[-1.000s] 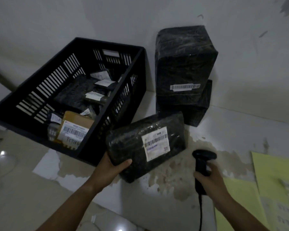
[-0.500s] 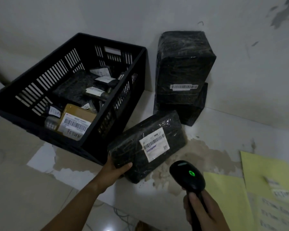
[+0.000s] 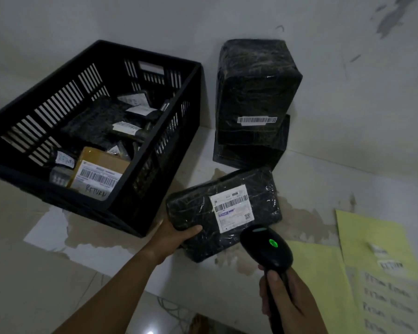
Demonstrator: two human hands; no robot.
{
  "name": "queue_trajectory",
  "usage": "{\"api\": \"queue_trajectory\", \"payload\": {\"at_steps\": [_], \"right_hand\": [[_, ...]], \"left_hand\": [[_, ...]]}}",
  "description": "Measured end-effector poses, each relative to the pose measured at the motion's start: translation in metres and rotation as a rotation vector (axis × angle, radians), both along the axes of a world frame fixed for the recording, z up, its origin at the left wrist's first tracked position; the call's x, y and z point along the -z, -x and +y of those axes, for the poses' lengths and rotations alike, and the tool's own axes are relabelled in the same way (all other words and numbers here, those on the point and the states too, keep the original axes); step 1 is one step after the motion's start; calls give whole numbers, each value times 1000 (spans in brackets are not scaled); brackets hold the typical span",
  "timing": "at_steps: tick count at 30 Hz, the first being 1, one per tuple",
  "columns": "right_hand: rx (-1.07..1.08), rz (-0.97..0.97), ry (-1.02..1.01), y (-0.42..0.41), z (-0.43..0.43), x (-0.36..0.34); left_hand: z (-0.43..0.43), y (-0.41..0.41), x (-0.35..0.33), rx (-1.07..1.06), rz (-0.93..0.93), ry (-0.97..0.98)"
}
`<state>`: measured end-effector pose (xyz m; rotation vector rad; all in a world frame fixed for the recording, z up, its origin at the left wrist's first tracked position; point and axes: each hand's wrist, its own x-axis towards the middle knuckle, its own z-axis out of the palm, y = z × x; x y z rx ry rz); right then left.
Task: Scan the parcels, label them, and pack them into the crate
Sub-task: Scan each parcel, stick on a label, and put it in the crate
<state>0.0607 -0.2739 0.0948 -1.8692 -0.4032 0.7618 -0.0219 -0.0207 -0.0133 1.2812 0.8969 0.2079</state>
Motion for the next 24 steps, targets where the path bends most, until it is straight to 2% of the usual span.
{"api": "queue_trajectory", "payload": {"at_steps": [15, 24], "right_hand": [[3, 2, -34, -5, 1, -6], [-37, 8, -10, -5, 2, -9]], "left_hand": [[18, -3, 7, 152, 61, 44], [22, -3, 17, 169, 76, 37]]}}
